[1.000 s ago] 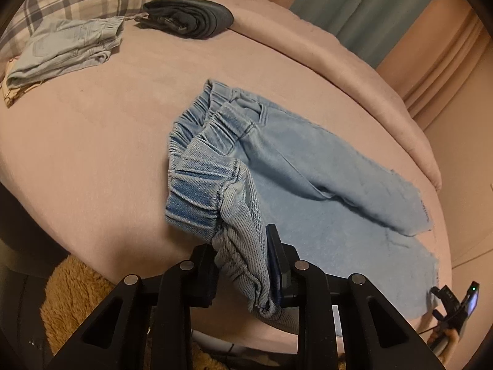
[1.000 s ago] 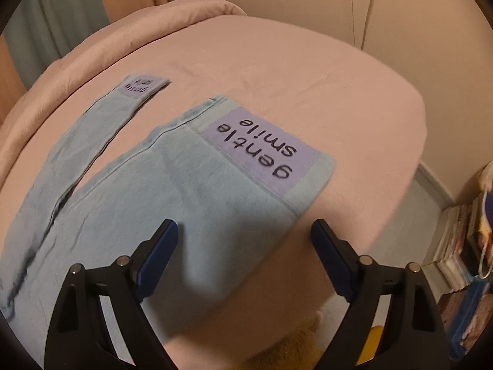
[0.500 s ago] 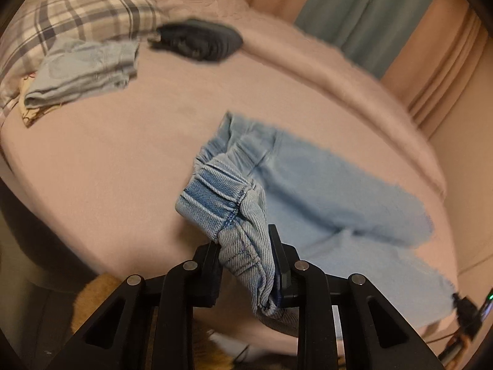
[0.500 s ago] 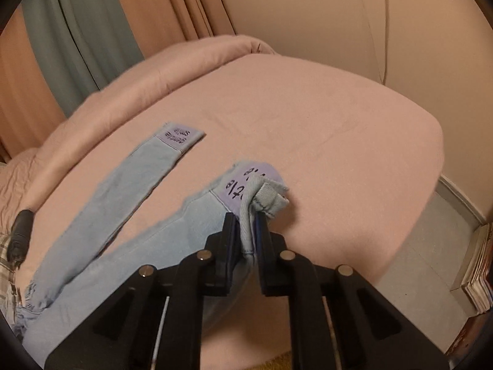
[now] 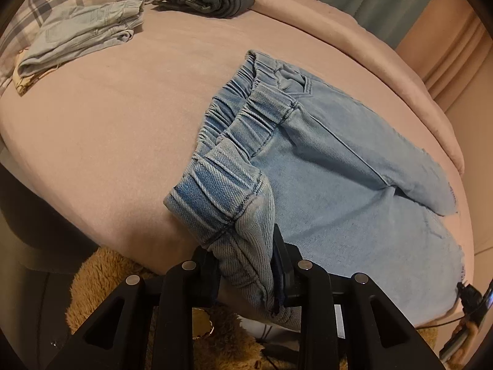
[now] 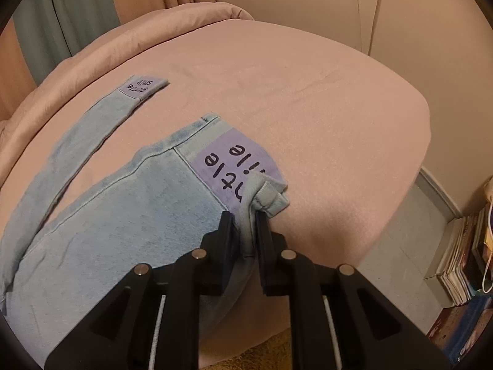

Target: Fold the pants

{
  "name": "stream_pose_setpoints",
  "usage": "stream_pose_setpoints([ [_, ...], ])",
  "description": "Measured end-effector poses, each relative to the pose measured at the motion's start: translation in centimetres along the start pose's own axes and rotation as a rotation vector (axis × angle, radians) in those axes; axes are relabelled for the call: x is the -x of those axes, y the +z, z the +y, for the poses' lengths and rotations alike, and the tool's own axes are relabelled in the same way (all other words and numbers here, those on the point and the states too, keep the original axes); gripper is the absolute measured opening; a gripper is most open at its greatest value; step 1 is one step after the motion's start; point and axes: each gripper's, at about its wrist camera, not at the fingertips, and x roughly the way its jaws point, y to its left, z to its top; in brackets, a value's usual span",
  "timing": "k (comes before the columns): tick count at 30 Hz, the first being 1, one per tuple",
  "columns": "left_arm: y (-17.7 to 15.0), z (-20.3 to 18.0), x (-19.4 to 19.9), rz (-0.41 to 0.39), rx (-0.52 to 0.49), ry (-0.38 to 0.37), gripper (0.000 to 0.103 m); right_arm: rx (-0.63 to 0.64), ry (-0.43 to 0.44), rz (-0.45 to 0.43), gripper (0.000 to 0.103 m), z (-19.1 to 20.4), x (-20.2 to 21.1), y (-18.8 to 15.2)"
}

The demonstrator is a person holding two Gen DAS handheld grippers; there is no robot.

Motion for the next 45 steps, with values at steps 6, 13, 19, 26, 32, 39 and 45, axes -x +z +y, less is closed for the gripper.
stream_pose_setpoints([
  [6, -0.4, 0.4, 0.1, -0.008, -0.009, -0.006, 0.033, 0.003, -0.026, 0.007, 0.014, -0.2, -0.1, 0.0],
  [13, -0.7, 0.8, 0.5, -0.014, -0.009, 0.022, 0.051, 0.024, -0.079, 0.018, 0.019, 0.9, -0.5, 0.5],
  [19, -0.8, 1.6, 1.2, 0.006, 0.030, 0.058, 0.062, 0.032, -0.120, 0.029, 0.033, 0.9, 0.0, 0.6],
  [26, -0.3, 1.2, 5.3, -0.067, 0.040, 0.082, 0.078, 0.055, -0.127, -0.111, 0.084, 2.6, 5.8, 0.6],
  [32, 0.8, 1.0, 9.0, -0.214, 0.071, 0.074, 0.090, 0.119, 0.036, -0.116, 0.091, 5.5, 7.7, -0.1],
  [39, 2.0, -1.7, 8.3, -0.202, 0.023, -0.026, 0.090, 0.223, 0.117, -0.031, 0.091, 10.2, 6.1, -2.7],
  [45, 2.9, -5.5, 7.2, -0.177, -0.061, -0.104, 0.090, 0.300, 0.170, 0.011, 0.091, 12.8, 5.9, -3.9],
])
